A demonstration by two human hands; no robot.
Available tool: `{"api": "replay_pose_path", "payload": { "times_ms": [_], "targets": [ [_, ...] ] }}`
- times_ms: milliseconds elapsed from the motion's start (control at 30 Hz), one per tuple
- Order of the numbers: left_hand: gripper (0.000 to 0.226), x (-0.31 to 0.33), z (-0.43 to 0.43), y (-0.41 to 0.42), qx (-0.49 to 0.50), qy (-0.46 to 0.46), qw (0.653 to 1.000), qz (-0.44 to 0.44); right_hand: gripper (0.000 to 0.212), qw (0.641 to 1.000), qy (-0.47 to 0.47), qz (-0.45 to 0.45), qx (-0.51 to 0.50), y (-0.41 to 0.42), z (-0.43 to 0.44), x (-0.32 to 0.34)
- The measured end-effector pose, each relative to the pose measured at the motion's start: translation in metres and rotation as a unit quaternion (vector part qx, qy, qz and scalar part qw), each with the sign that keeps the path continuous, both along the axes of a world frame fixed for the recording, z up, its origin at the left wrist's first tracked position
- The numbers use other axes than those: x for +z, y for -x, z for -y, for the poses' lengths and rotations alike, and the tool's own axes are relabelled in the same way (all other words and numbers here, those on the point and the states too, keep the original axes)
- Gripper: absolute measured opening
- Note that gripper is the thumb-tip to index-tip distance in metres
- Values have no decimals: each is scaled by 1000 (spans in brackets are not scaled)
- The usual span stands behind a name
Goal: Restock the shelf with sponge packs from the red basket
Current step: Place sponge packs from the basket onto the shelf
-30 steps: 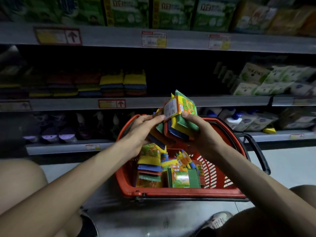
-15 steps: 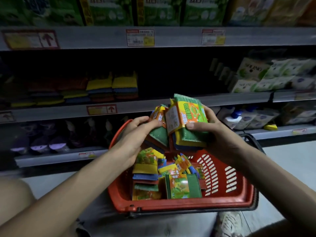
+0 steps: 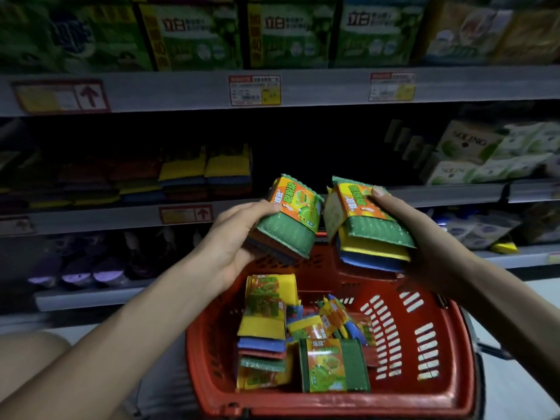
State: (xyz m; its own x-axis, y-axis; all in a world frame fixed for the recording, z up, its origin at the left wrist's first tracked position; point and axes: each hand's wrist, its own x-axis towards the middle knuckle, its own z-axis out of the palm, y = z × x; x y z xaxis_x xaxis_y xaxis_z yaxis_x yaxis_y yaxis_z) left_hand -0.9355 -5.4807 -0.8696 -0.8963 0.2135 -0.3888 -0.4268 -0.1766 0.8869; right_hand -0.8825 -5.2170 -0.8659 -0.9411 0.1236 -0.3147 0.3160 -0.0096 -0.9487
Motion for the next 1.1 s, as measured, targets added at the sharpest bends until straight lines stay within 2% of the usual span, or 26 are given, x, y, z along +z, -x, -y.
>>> {"api": "replay_pose_path", "payload": {
  "times_ms": [67, 133, 267, 367, 500, 600, 667, 733, 867, 1100],
  "targets": [
    [20, 2, 1, 5, 1, -13, 1000, 5, 62, 999, -29, 11, 27, 10, -1, 3],
    [19, 4, 2, 10, 2, -19, 1000, 1, 80, 998, -45, 25, 36, 17, -5, 8],
    [21, 0, 1, 21, 22, -5, 1000, -19, 62, 997, -23, 37, 60, 14, -5, 5],
    [36, -2, 1, 29, 36, 13, 999, -25, 54, 997, -27, 36, 56, 25, 1, 1],
    [20, 1, -1, 35, 69, -1, 997, -19, 44, 997, -41, 26, 67, 32, 10, 2],
    [21, 1, 0, 38, 80, 2, 996, -36, 49, 995, -48, 9, 88, 29, 17, 4],
    [25, -1, 0, 39, 80, 7, 996, -42, 34, 993, -72, -17, 92, 23, 22, 8],
    [27, -2, 0, 38, 81, 5, 996, -45, 28, 989, -96, -45, 102, 18, 25, 11],
    [40, -2, 1, 39, 89, -2, 995, -47, 42, 980, -126, -91, 121, 17, 27, 12],
    [63, 0, -9, 39, 116, 0, 990, -76, 66, 971, -107, -108, 185, 11, 46, 9]
  ]
}}
